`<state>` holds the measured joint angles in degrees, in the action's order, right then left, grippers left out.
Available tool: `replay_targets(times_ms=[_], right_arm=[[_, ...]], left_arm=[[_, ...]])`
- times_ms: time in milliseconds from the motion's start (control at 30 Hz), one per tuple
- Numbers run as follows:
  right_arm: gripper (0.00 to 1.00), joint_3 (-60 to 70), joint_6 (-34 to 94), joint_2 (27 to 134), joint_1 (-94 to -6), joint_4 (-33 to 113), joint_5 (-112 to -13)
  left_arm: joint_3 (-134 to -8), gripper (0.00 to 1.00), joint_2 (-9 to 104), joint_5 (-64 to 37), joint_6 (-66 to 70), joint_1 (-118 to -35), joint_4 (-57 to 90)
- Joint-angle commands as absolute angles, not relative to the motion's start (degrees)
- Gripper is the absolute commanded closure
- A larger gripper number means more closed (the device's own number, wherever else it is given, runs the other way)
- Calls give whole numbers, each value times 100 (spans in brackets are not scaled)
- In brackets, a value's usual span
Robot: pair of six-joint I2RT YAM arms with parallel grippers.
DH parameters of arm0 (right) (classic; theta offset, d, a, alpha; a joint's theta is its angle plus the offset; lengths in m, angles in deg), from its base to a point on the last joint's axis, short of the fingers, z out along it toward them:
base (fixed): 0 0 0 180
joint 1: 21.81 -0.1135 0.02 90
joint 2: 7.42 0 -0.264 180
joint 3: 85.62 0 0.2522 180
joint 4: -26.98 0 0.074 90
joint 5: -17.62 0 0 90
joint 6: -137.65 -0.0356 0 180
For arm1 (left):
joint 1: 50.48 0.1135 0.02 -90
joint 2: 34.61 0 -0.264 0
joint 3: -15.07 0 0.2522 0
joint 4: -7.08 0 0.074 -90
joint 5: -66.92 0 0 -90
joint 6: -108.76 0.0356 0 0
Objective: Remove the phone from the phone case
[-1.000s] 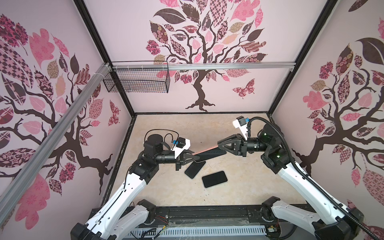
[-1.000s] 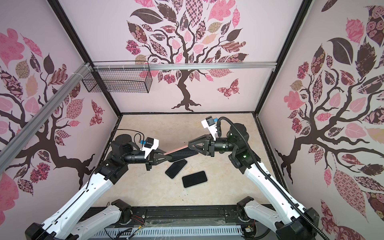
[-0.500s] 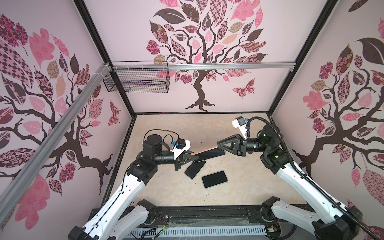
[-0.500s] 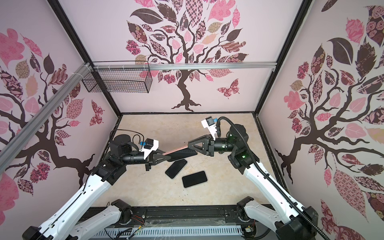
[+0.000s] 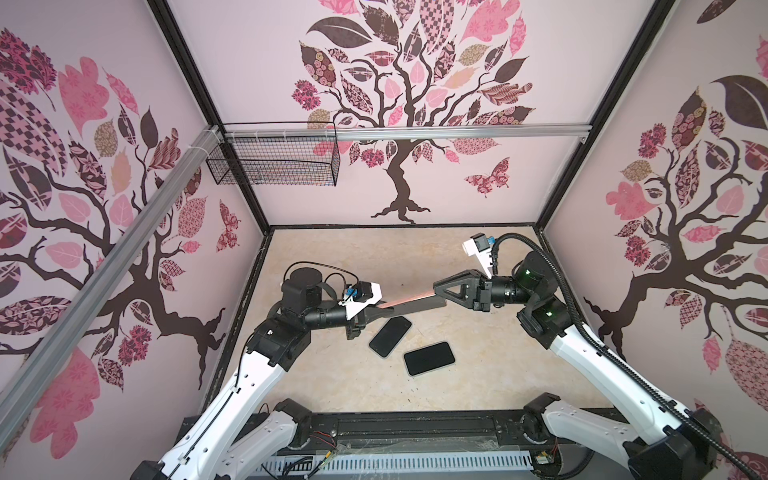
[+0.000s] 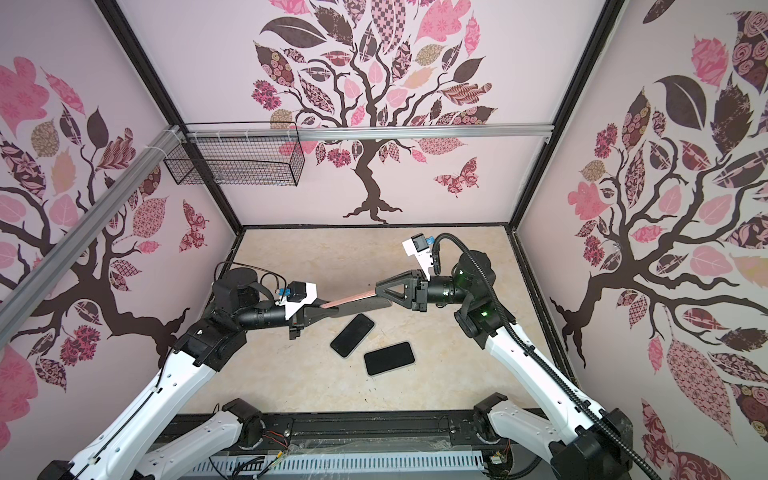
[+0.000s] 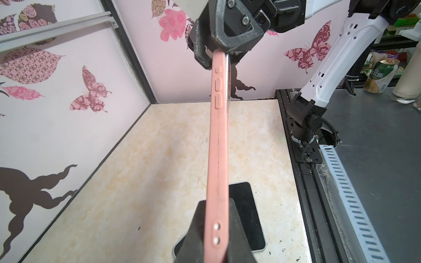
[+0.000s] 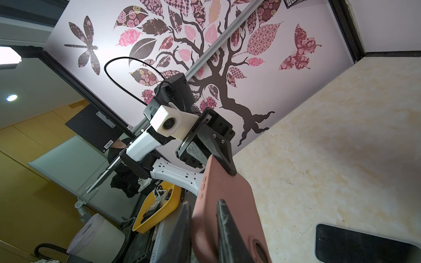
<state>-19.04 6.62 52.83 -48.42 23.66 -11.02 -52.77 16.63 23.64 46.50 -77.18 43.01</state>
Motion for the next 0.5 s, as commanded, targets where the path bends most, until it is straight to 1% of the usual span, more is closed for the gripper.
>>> replay_targets(times_ms=[0, 167, 333, 467], right_arm=[[90, -2119, 161, 5472, -4927, 2941, -1173], [93, -2166, 92, 5575, -4928, 2941, -1199], [97, -2186, 51, 5664, -4932, 2933, -1433], [98, -2188, -202, 5811, -4924, 2589, -1472]], left_arm=[[-5939, 100, 1474, 2206, 5034, -7771, 3222], [-6037, 100, 1426, 2236, 5246, -7903, 3474], [-6038, 100, 1327, 2378, 5317, -7941, 3594], [-5979, 100, 1260, 2536, 5313, -7955, 3660]])
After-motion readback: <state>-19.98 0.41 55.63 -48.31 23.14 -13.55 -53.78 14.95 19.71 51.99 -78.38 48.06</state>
